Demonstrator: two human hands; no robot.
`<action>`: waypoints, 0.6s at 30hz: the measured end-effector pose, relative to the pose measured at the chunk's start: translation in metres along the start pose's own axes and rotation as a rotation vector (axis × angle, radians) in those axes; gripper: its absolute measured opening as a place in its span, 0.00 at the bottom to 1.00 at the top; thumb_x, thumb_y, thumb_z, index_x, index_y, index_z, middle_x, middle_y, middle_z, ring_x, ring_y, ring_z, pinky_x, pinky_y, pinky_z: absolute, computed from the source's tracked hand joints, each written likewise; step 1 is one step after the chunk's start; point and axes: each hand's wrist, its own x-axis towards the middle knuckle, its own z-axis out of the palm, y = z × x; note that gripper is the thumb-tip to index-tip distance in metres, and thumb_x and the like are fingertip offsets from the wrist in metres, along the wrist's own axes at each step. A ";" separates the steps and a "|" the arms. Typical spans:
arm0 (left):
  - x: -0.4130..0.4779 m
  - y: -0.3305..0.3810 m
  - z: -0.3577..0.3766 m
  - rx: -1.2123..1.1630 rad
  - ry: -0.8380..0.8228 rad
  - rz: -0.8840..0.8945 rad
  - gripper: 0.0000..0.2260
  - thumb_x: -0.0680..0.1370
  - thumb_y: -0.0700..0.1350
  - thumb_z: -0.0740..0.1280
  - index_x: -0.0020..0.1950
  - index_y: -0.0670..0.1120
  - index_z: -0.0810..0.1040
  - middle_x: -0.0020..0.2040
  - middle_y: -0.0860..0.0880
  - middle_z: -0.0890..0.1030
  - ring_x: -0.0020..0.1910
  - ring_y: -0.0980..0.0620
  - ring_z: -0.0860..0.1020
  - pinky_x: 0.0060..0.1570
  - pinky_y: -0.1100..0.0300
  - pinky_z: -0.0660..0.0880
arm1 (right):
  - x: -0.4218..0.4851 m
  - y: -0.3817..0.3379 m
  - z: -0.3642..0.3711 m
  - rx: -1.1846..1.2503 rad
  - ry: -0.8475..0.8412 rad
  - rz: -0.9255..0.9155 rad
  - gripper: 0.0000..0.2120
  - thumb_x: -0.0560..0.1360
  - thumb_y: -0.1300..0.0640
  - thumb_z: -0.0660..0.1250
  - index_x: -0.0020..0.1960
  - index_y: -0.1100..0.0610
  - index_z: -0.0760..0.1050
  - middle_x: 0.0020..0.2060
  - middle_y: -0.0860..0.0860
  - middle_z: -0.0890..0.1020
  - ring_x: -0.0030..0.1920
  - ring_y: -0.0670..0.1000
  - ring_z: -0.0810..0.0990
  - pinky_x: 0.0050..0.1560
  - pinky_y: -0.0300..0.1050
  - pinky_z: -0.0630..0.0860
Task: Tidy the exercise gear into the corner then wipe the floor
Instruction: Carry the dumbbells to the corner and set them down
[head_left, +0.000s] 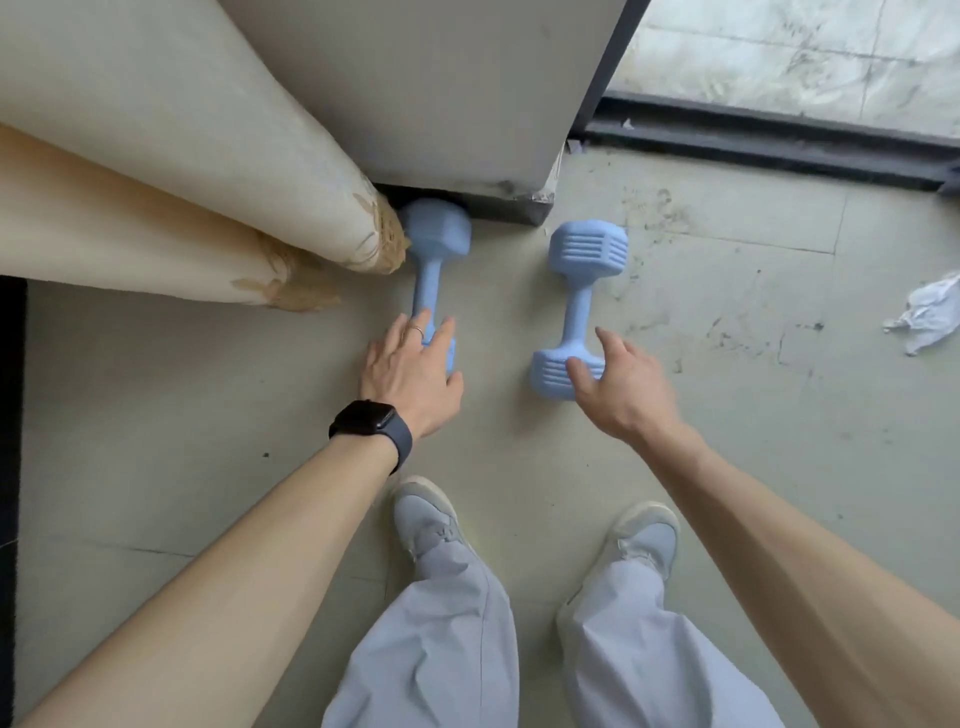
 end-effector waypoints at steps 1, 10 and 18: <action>0.016 -0.004 0.015 0.001 0.004 -0.007 0.31 0.80 0.54 0.61 0.81 0.53 0.53 0.81 0.48 0.51 0.79 0.44 0.51 0.74 0.49 0.55 | 0.018 0.005 0.014 0.058 -0.004 0.052 0.31 0.81 0.43 0.58 0.78 0.58 0.58 0.73 0.58 0.69 0.72 0.60 0.66 0.68 0.51 0.65; 0.077 -0.039 0.080 -0.178 0.061 -0.039 0.43 0.76 0.54 0.67 0.80 0.56 0.40 0.81 0.52 0.42 0.74 0.42 0.60 0.68 0.52 0.65 | 0.105 0.021 0.071 0.412 0.145 0.226 0.29 0.74 0.48 0.67 0.73 0.48 0.62 0.57 0.55 0.80 0.58 0.62 0.77 0.60 0.55 0.74; 0.077 -0.037 0.075 -0.208 0.035 -0.032 0.46 0.76 0.54 0.70 0.81 0.54 0.40 0.81 0.50 0.40 0.75 0.42 0.59 0.73 0.47 0.62 | 0.094 -0.015 0.095 0.511 0.046 0.104 0.27 0.74 0.50 0.68 0.70 0.40 0.66 0.46 0.51 0.83 0.52 0.58 0.80 0.57 0.54 0.76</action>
